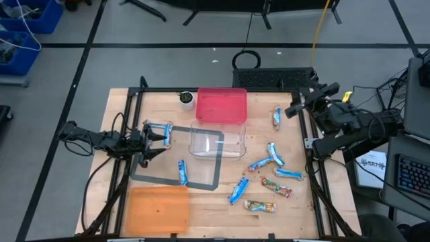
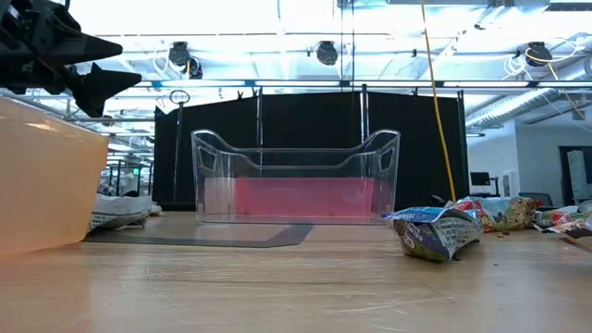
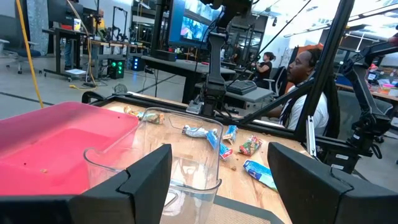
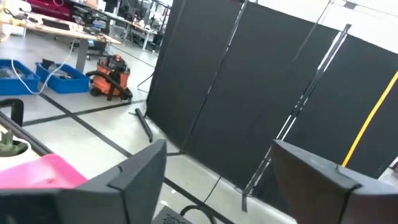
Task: Pick and place Granola Bars by type
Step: Put the yellow granola bar into the transparent bin
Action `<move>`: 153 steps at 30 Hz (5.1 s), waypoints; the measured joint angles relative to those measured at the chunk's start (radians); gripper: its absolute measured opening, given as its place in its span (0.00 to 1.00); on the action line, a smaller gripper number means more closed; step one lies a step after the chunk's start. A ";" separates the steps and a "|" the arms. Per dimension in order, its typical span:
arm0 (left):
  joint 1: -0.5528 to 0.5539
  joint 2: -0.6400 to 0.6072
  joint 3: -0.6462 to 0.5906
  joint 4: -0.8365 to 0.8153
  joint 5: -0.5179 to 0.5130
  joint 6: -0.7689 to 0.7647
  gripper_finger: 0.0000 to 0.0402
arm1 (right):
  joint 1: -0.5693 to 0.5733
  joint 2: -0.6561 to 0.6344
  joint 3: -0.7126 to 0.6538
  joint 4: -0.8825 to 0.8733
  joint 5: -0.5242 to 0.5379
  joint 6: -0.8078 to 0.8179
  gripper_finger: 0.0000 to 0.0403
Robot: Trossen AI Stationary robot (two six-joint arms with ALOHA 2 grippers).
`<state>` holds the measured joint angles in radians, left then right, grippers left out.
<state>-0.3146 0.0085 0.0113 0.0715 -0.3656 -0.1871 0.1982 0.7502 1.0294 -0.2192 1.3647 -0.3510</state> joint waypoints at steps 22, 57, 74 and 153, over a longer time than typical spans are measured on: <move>0.000 0.000 0.000 0.000 0.000 0.000 0.67 | -0.147 0.121 -0.017 -0.004 0.014 0.201 0.76; 0.000 0.000 0.000 0.000 0.000 0.000 0.67 | -0.698 0.349 -0.255 -0.493 -0.844 1.145 0.76; 0.000 0.000 0.000 0.000 0.000 0.000 0.67 | -0.722 0.355 -0.469 -0.291 -0.950 1.177 0.70; 0.000 0.000 0.000 0.000 0.000 0.000 0.67 | -0.726 0.301 0.102 -0.550 -1.270 0.533 0.04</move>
<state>-0.3149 0.0083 0.0114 0.0717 -0.3656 -0.1871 -0.5274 1.0509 1.1319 -0.7696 0.0944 0.1817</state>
